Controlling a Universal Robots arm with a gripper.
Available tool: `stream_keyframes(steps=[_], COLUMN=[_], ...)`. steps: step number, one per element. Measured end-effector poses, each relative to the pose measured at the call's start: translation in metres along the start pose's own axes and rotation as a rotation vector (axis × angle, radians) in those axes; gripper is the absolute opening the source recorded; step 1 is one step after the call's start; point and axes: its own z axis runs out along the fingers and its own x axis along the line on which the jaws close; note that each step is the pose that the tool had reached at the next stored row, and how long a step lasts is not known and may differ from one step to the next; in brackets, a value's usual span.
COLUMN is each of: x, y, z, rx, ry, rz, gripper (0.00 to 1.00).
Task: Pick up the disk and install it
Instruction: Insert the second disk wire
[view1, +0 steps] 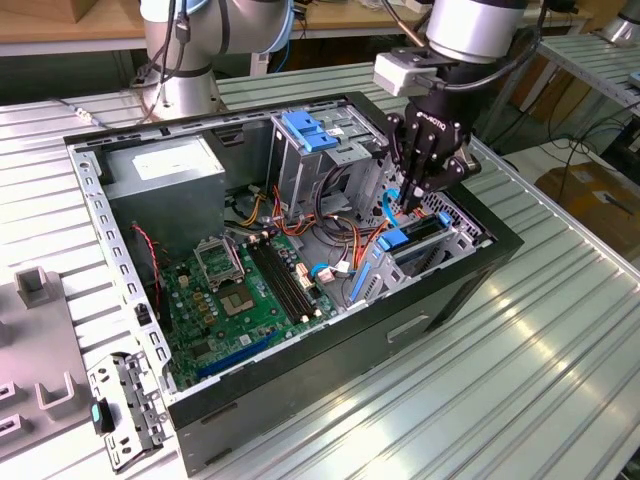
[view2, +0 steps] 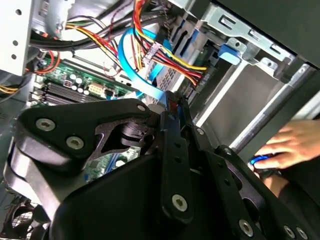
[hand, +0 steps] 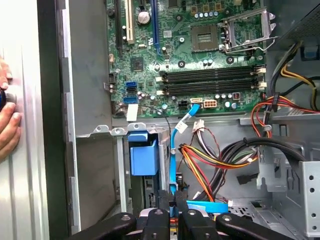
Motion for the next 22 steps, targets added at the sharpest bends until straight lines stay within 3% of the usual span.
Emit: stream_keyframes(steps=[2,7,8,9,12,14,16,18,19,20,22], x=[0.0056,0.0111,0.0118,0.0132,0.0166,0.0189,0.0236,0.0251,0.0382,0.0381,0.0379], y=[-0.0003,0.0007,0.0013,0.0027,0.0051,0.0058,0.0084,0.0086,0.0072,0.0061,0.0055], z=[0.0007,0.0015,0.0016,0.0020,0.0031,0.0036,0.0045,0.0049,0.0072,0.0113,0.0127], rx=[0.0034,0.0188,0.0242,0.0372,0.0616,0.0656,0.0654,0.0655,0.0612,0.0608,0.0607], ry=[-0.0104,-0.0159,-0.0166,-0.0194,-0.0293,-0.0374,-0.0537,-0.0540,-0.1158,-0.1214,-0.1226], rz=[0.000,-0.003,-0.003,-0.001,0.002,0.002,0.001,0.000,0.001,0.001,0.001], gripper=[0.16,0.16,0.16,0.16,0.16,0.16,0.16,0.16,0.16,0.16,0.16])
